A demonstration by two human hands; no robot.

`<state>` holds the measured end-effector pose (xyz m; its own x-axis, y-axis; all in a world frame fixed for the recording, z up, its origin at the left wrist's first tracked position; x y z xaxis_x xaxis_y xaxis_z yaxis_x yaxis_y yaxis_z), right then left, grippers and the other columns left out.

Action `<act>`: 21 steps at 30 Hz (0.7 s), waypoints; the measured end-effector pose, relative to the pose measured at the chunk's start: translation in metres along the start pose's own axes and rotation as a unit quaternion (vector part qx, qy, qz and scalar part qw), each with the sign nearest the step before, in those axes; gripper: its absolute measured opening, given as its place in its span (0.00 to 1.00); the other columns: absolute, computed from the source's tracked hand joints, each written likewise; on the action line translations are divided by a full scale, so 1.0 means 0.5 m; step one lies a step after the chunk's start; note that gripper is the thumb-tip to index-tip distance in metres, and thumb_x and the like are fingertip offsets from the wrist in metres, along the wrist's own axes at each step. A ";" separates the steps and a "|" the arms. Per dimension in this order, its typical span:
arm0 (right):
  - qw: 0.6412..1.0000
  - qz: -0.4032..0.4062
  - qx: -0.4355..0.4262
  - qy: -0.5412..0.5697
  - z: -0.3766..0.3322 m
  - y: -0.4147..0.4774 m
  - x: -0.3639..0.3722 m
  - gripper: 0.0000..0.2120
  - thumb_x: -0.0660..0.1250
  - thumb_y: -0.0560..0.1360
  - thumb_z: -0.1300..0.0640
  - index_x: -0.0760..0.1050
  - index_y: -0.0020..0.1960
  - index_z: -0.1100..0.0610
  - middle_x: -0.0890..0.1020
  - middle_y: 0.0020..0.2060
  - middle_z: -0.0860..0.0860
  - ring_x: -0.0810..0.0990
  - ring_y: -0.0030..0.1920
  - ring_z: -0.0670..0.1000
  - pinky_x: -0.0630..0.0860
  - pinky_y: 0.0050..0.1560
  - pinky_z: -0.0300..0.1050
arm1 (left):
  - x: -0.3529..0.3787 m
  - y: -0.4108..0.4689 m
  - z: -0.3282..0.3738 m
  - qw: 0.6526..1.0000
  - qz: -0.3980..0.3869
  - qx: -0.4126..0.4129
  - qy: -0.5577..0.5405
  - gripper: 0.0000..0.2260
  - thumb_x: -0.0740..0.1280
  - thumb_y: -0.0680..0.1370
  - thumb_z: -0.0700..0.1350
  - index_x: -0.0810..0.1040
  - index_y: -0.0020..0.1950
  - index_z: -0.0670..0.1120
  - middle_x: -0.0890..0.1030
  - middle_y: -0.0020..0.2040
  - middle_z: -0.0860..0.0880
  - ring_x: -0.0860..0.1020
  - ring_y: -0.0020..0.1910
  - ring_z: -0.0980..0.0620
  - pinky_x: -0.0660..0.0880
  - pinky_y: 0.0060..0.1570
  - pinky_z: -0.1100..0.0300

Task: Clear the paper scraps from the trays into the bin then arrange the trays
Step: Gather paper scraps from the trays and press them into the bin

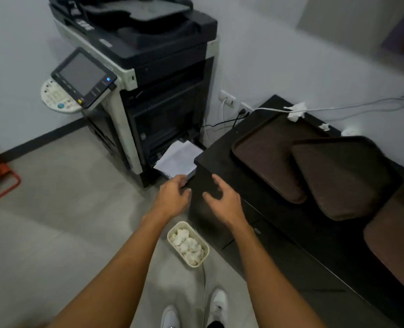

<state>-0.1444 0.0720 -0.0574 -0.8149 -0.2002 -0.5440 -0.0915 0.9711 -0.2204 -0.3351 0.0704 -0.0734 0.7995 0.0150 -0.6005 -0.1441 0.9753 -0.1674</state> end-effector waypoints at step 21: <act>0.964 0.265 -0.034 0.008 -0.124 -0.062 -0.620 0.32 0.72 0.74 0.47 0.69 0.77 0.45 0.76 0.71 0.47 0.71 0.73 0.49 0.67 0.72 0.44 | 0.077 0.068 0.683 0.967 -0.065 0.246 0.003 0.22 0.70 0.79 0.49 0.73 0.72 0.49 0.78 0.63 0.49 0.78 0.57 0.50 0.77 0.64 0.51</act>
<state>0.0755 0.1122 0.1679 -0.7663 0.3275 -0.5528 0.3024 0.9429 0.1395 -0.1100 0.1793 0.1645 0.7891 -0.1150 -0.6034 0.2534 0.9558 0.1492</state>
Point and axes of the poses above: each hand's wrist, its own y-axis towards the middle knuckle, its own x-axis out of the palm, z = x × y, the point moved 9 cm from there along y, towards the middle knuckle
